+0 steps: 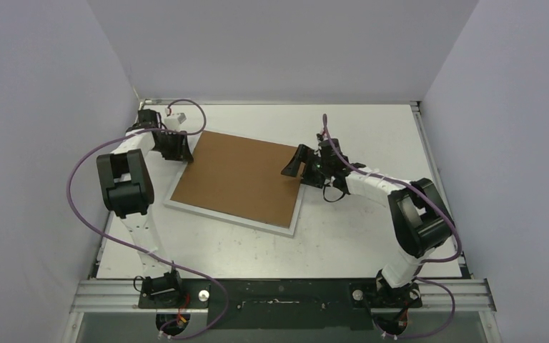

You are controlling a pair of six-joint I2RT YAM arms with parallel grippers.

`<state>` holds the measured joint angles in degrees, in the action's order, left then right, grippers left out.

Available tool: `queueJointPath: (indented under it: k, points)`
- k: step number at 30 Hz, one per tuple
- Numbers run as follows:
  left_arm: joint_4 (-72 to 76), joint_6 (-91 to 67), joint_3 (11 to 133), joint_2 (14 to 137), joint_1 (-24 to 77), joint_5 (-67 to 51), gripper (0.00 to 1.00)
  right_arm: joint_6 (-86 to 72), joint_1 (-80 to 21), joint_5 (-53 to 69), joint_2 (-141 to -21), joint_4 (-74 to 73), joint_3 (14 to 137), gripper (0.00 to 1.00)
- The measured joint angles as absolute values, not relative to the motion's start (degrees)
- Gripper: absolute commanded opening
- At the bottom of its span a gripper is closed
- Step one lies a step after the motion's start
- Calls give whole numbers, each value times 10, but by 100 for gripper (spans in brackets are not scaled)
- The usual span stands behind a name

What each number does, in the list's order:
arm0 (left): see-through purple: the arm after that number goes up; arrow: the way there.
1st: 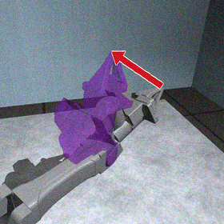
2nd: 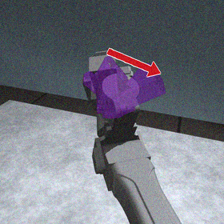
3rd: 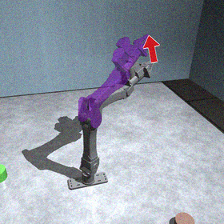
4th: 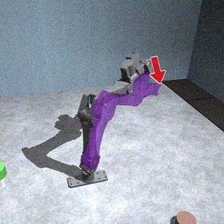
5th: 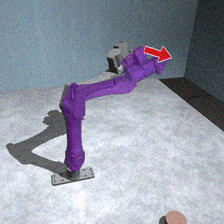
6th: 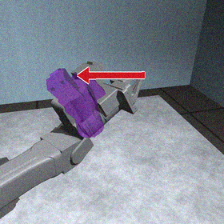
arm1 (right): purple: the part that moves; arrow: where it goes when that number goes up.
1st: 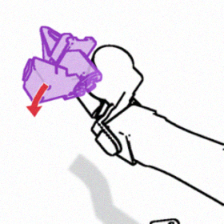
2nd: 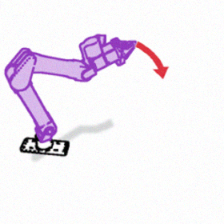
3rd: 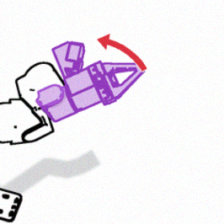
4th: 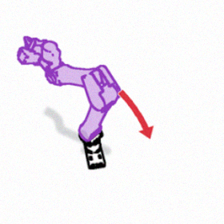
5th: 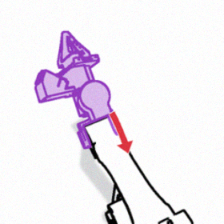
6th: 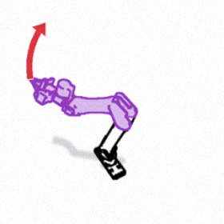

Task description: Put the photo into the frame

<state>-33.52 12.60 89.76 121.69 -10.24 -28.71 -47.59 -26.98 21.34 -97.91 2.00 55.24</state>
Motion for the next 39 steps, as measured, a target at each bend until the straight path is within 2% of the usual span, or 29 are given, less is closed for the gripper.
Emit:
queueJointPath:
  k: [8, 15, 26, 39]
  points:
    - [-335, 130, 897, 1212, -98, -274, 32, -499, -270, 225, -894, 27, 548, 83]
    - [-335, 133, 896, 1208, -95, -266, 32, -537, -269, 239, -848, 119, 507, 83]
    - [-326, 143, 891, 1200, -91, -233, 31, -642, -255, 259, -873, 340, 435, 81]
    - [-337, 139, 885, 1193, -76, -274, 31, -713, -289, 350, -889, 526, 513, 81]
